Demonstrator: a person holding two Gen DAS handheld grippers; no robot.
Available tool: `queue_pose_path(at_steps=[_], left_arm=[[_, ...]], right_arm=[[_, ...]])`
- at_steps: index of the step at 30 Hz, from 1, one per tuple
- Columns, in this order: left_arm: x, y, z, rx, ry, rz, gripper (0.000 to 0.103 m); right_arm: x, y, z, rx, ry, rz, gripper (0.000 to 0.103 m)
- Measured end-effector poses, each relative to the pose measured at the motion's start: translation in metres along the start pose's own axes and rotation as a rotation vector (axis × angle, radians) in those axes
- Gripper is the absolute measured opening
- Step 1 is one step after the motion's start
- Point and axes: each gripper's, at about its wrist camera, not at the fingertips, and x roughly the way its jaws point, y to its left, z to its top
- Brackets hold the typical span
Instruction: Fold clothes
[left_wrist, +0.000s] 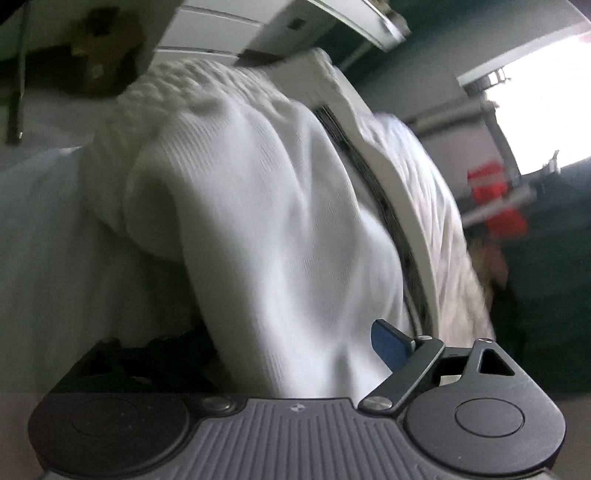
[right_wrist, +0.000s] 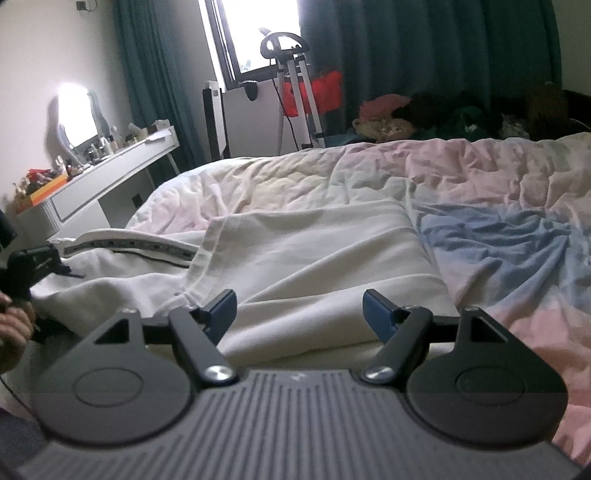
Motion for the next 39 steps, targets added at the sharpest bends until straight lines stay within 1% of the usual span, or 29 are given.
queue_pose_path(at_steps=[1,4,8,9,11,13,14,15,16,17,18,19,21,22,24,27,30,32,35,37,39], left_arm=[[-0.001,0.001,0.003,-0.009,-0.033,0.003,0.083],[-0.002,-0.003,0.009,0.046,-0.112,0.058,0.079],[-0.003,0.0,0.015,0.058,-0.163,0.071,0.073],[-0.003,0.001,0.016,0.053,-0.17,0.071,0.07],[-0.004,0.0,0.015,0.062,-0.196,0.078,0.061],[-0.007,-0.007,0.014,0.096,-0.227,0.087,0.044],[-0.008,-0.01,0.015,0.115,-0.243,0.09,0.04],[-0.011,-0.015,0.013,0.14,-0.264,0.095,0.03],[-0.008,-0.026,0.012,0.176,-0.293,0.109,0.023],[-0.005,-0.037,0.01,0.212,-0.321,0.122,0.021],[-0.009,-0.046,0.006,0.254,-0.351,0.134,0.018],[-0.013,-0.056,0.003,0.304,-0.382,0.147,0.017],[-0.024,-0.082,-0.013,0.447,-0.464,0.183,0.016],[-0.029,-0.095,-0.023,0.512,-0.507,0.195,0.015],[-0.041,-0.123,-0.046,0.623,-0.592,0.198,0.015],[-0.054,-0.167,-0.078,0.766,-0.716,0.16,0.015],[-0.064,-0.216,-0.115,0.884,-0.805,0.084,0.015],[-0.064,-0.244,-0.144,0.968,-0.838,0.044,0.015],[-0.055,-0.281,-0.196,1.102,-0.859,-0.024,0.014],[-0.039,-0.299,-0.233,1.177,-0.848,-0.069,0.014],[-0.019,-0.31,-0.269,1.227,-0.803,-0.116,0.014]], right_arm=[[0.001,0.0,0.0,0.0,0.004,-0.003,0.077],[0.006,0.0,-0.001,0.0,0.019,-0.01,0.077],[0.01,0.0,-0.003,-0.004,0.028,-0.012,0.077],[0.011,0.0,-0.003,-0.006,0.03,-0.014,0.077],[0.016,0.0,-0.004,-0.01,0.037,-0.018,0.077],[0.026,0.0,-0.006,-0.009,0.053,-0.024,0.077],[0.033,0.0,-0.007,-0.008,0.066,-0.027,0.077],[0.039,0.0,-0.009,-0.006,0.085,-0.031,0.077],[0.046,0.0,-0.011,-0.004,0.104,-0.035,0.077],[0.053,-0.001,-0.012,-0.003,0.122,-0.04,0.077],[0.06,-0.001,-0.014,-0.001,0.141,-0.044,0.079],[0.067,-0.001,-0.016,0.001,0.16,-0.048,0.079],[0.078,-0.001,-0.018,0.002,0.189,-0.054,0.079],[0.075,-0.001,-0.017,0.001,0.181,-0.048,0.079],[0.067,-0.007,-0.012,0.048,0.165,-0.025,0.077],[0.054,-0.022,-0.005,0.143,0.133,-0.012,0.077],[0.044,-0.041,0.003,0.232,0.101,-0.026,0.077],[0.035,-0.058,0.009,0.309,0.074,-0.029,0.077],[0.023,-0.083,0.016,0.407,0.025,-0.047,0.077],[0.016,-0.098,0.019,0.463,-0.01,-0.068,0.077],[0.009,-0.113,0.022,0.52,-0.041,-0.086,0.078]])
